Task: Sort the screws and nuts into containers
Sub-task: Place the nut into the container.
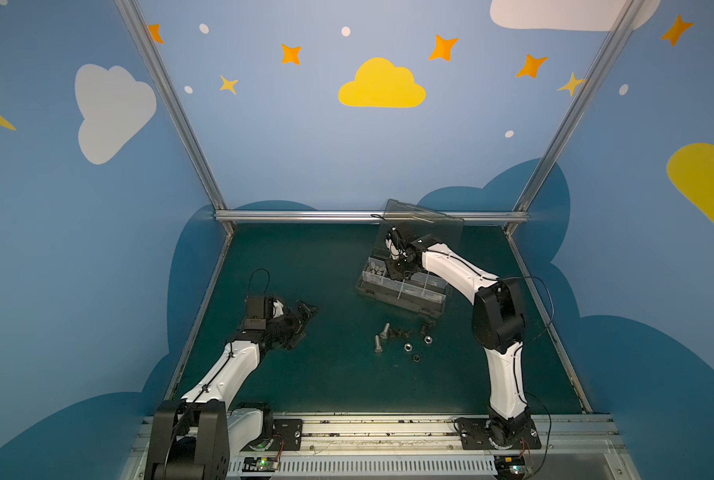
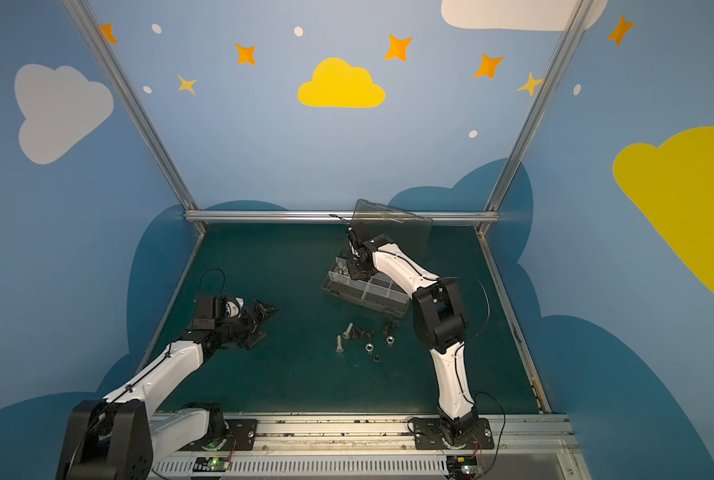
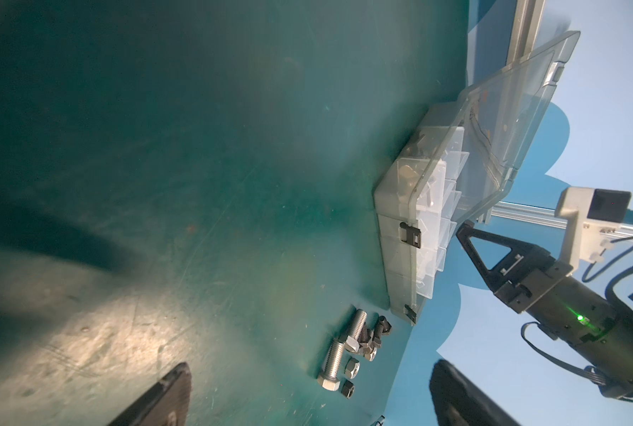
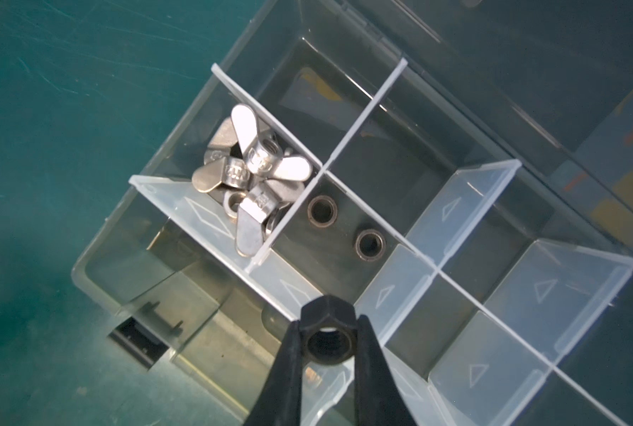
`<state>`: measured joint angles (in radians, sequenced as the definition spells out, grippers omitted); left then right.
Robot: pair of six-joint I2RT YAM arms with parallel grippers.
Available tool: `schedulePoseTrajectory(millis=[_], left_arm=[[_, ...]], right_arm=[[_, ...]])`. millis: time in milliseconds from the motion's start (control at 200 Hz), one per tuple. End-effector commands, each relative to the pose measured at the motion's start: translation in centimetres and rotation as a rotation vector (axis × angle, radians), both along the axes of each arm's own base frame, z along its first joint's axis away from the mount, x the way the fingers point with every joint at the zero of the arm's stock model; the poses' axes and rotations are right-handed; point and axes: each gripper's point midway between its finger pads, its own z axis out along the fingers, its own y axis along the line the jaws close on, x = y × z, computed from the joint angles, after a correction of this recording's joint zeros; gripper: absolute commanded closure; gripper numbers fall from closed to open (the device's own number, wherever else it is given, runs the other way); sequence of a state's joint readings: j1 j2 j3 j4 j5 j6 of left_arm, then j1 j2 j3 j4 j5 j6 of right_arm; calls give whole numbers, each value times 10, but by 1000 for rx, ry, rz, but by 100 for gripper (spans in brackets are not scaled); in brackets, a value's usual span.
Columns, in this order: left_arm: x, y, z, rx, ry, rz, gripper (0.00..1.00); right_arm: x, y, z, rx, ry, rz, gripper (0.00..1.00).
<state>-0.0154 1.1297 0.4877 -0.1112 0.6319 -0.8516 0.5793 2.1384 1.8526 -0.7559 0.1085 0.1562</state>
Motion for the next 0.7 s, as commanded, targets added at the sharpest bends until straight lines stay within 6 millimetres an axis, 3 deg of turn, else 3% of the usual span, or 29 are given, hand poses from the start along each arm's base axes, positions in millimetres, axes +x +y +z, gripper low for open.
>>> schedulePoseTrajectory(millis=[0, 335, 556, 696], left_arm=[[5, -3, 8, -8, -19, -9, 0], [7, -7, 6, -12, -16, -22, 0], [7, -8, 6, -11, -15, -25, 0], [7, -9, 7, -11, -14, -25, 0]], right_arm=[[2, -3, -1, -23, 16, 0, 93], [5, -5, -9, -23, 37, -1, 76], [11, -4, 8, -14, 9, 5, 59], [4, -4, 22, 5, 14, 28, 56]])
